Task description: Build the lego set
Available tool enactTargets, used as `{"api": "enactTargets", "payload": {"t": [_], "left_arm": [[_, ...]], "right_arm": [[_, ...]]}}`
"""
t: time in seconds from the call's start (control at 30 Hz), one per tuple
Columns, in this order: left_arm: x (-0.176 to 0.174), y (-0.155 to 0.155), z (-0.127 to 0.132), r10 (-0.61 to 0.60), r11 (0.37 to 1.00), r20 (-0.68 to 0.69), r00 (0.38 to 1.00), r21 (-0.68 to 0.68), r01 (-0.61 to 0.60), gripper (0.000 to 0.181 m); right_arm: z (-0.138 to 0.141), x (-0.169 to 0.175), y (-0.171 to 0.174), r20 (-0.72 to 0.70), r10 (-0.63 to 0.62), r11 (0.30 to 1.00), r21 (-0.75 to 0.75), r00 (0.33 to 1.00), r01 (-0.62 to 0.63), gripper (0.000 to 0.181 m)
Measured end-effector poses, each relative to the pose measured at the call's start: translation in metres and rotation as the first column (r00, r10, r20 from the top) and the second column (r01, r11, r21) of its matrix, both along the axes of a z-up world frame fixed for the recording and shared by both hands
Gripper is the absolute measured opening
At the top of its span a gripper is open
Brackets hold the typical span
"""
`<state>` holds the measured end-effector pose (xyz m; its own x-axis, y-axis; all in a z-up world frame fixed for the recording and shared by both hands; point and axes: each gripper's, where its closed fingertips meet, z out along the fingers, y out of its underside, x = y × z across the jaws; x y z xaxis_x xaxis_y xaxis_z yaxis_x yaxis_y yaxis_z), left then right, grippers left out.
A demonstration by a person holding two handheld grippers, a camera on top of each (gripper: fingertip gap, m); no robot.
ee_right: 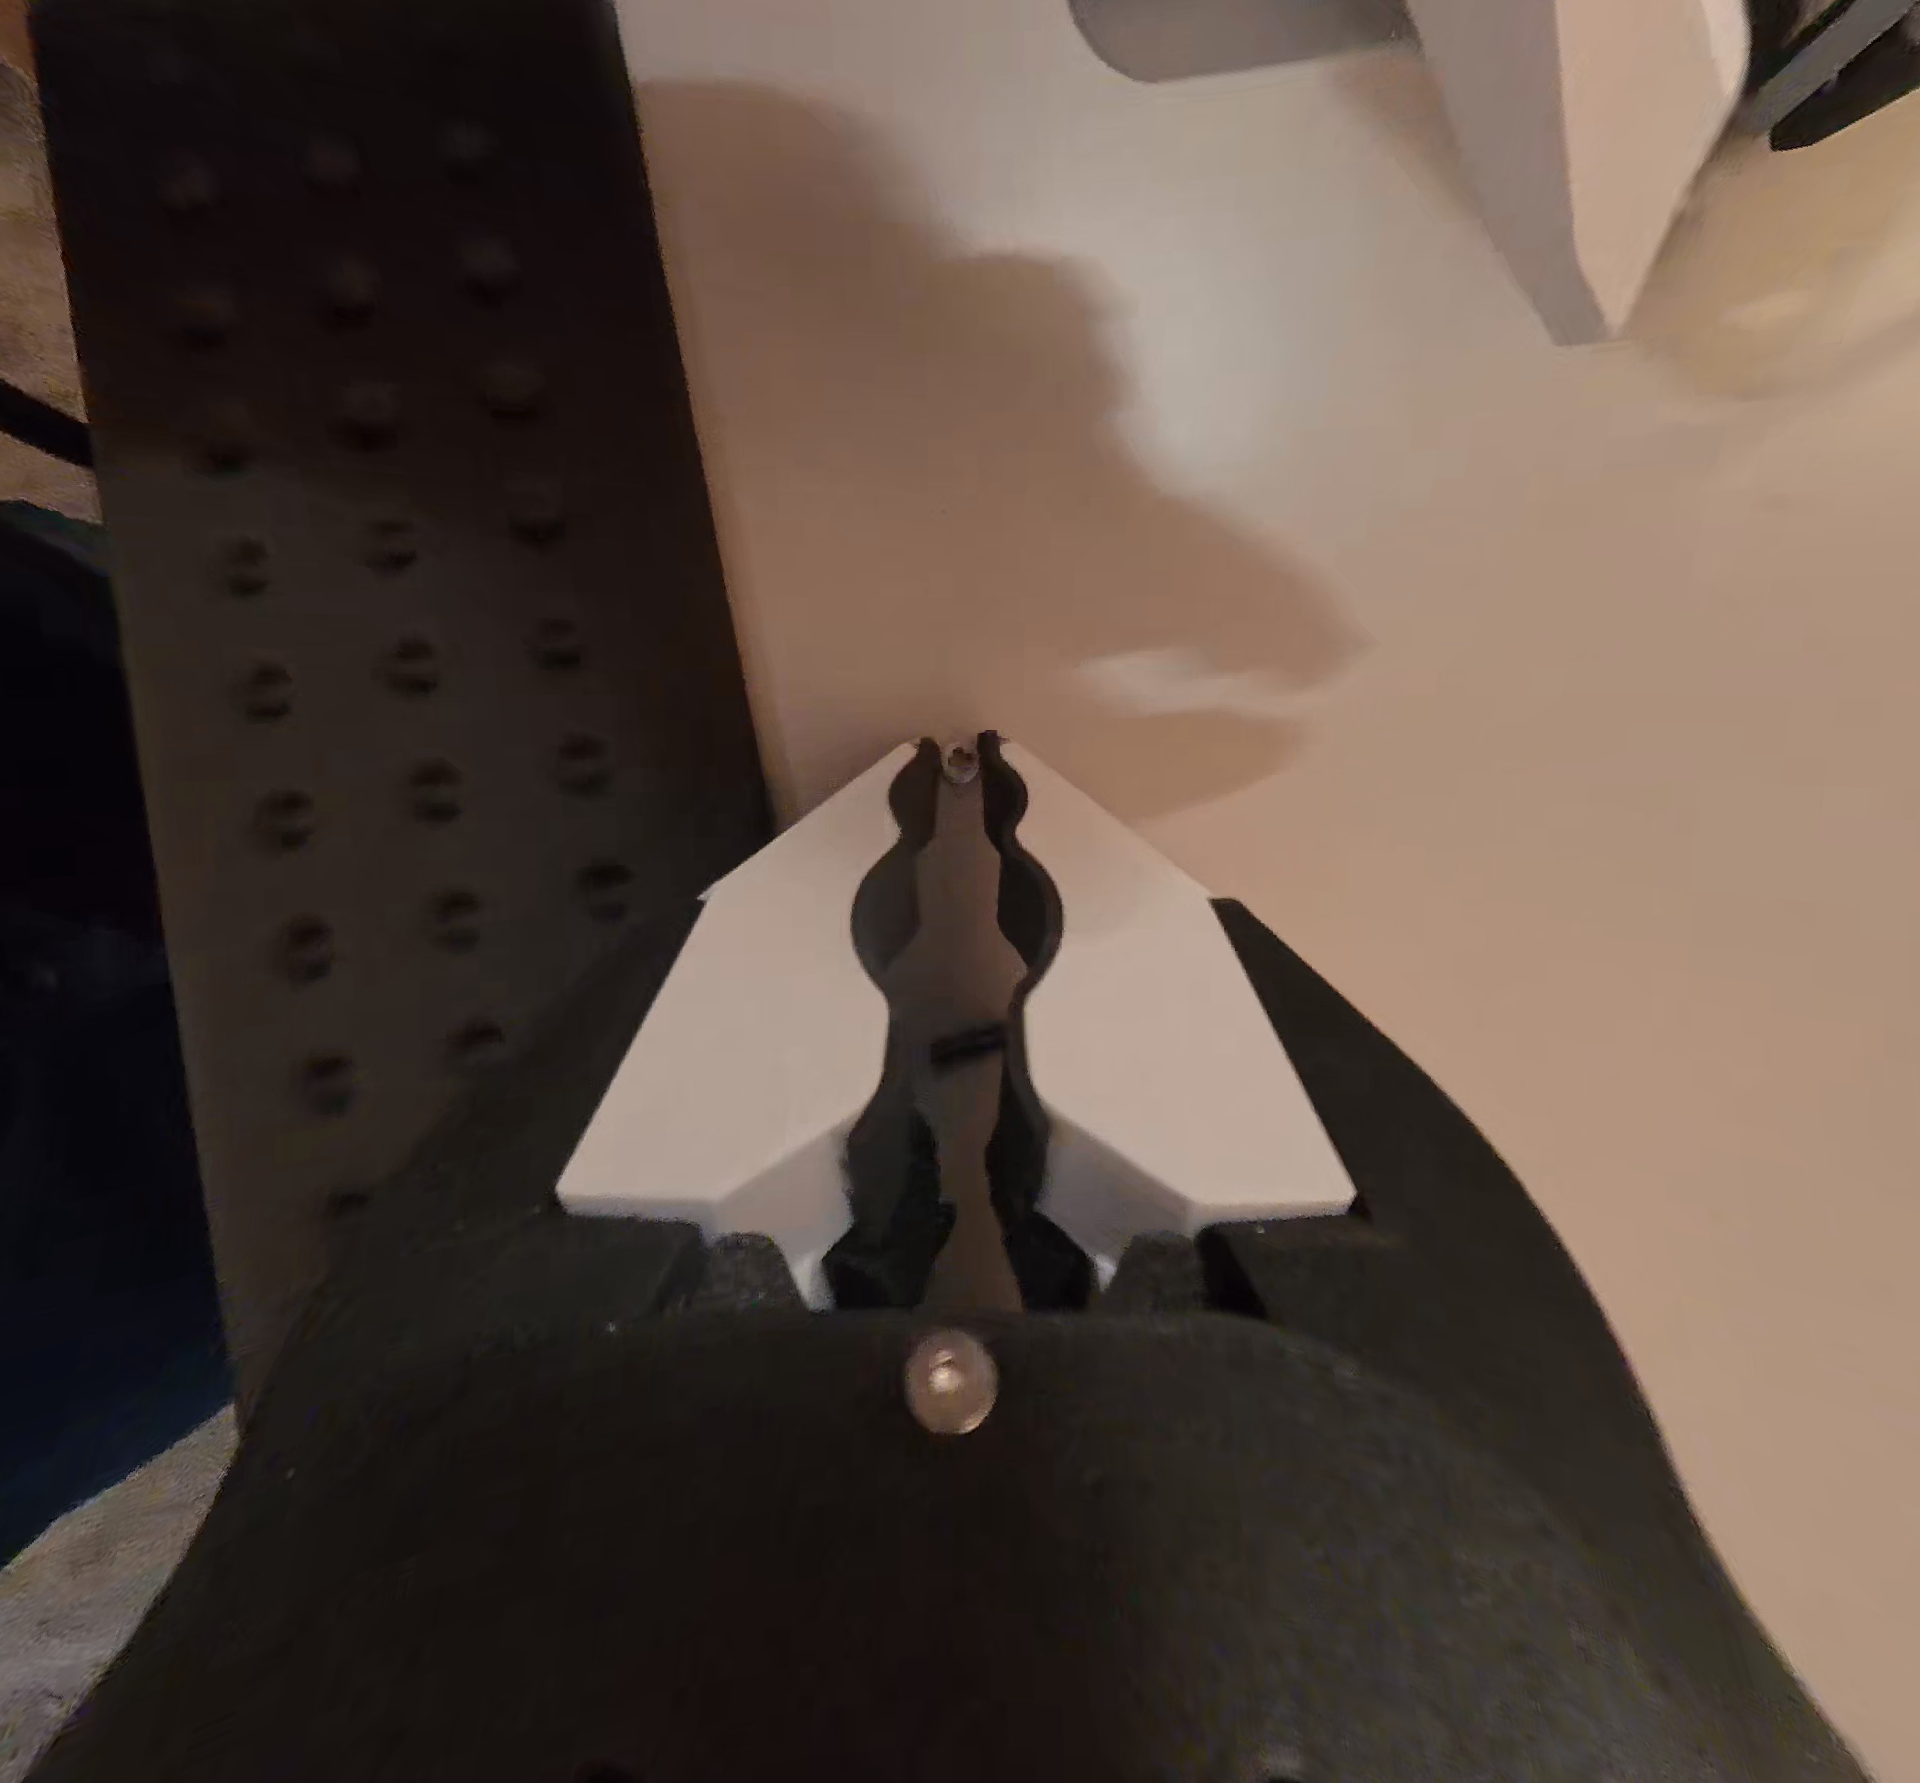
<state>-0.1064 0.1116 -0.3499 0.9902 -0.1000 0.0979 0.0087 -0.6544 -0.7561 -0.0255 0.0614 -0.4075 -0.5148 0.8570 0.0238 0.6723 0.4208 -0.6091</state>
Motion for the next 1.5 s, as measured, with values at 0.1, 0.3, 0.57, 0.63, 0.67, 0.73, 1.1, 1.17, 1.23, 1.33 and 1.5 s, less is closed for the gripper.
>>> {"api": "enactTargets", "payload": {"t": [0.1,0.3,0.57,0.63,0.67,0.73,1.1,1.17,1.23,1.33,1.5], "left_arm": [[-0.003,-0.010,0.006,0.004,1.000,-0.024,1.000,-0.020,-0.004,0.015],[-0.006,-0.034,0.012,0.031,0.999,-0.025,0.999,-0.043,-0.032,0.015],[-0.010,-0.064,0.020,0.044,0.997,-0.073,0.996,-0.060,-0.049,0.023],[-0.019,-0.070,0.027,0.061,0.997,-0.101,0.993,-0.048,-0.066,0.024],[-0.023,-0.073,0.028,0.067,0.996,-0.106,0.992,-0.047,-0.072,0.025],[-0.028,-0.077,0.030,0.076,0.996,-0.089,0.993,-0.049,-0.081,0.029],[-0.010,-0.065,0.011,0.067,0.996,-0.063,0.996,-0.059,-0.071,0.028],[-0.001,-0.059,0.004,0.063,0.997,-0.052,0.997,-0.050,-0.066,0.028],[0.005,-0.053,-0.002,0.078,0.996,-0.043,0.996,-0.036,-0.079,0.028],[0.007,-0.046,-0.014,0.121,0.992,-0.053,0.991,-0.026,-0.122,0.028],[0.002,-0.043,-0.029,0.173,0.984,-0.037,0.984,-0.025,-0.174,0.029]], "right_arm": [[0.000,-0.002,0.000,-0.008,-0.002,1.000,-0.026,1.000,0.002,0.005],[0.000,-0.001,0.013,0.002,-0.049,0.999,-0.010,0.999,0.049,0.004],[0.000,0.002,0.033,0.011,-0.167,0.986,0.016,0.986,0.167,0.024],[0.001,0.004,0.033,0.021,-0.179,0.984,0.021,0.984,0.178,0.030],[0.004,0.004,0.034,0.012,-0.183,0.983,0.029,0.983,0.183,0.031],[0.016,0.002,0.033,-0.022,-0.190,0.981,0.036,0.982,0.191,0.033],[0.107,0.003,0.093,-0.154,-0.257,0.962,0.058,0.954,0.268,0.031],[0.118,0.001,0.129,-0.163,-0.295,0.950,0.052,0.942,0.307,0.031],[0.120,-0.001,0.168,-0.146,-0.327,0.939,0.065,0.934,0.339,0.031],[0.115,-0.010,0.228,-0.110,-0.372,0.920,0.091,0.922,0.382,0.030],[0.075,-0.027,0.312,-0.032,-0.446,0.885,0.134,0.895,0.446,0.029]]}}
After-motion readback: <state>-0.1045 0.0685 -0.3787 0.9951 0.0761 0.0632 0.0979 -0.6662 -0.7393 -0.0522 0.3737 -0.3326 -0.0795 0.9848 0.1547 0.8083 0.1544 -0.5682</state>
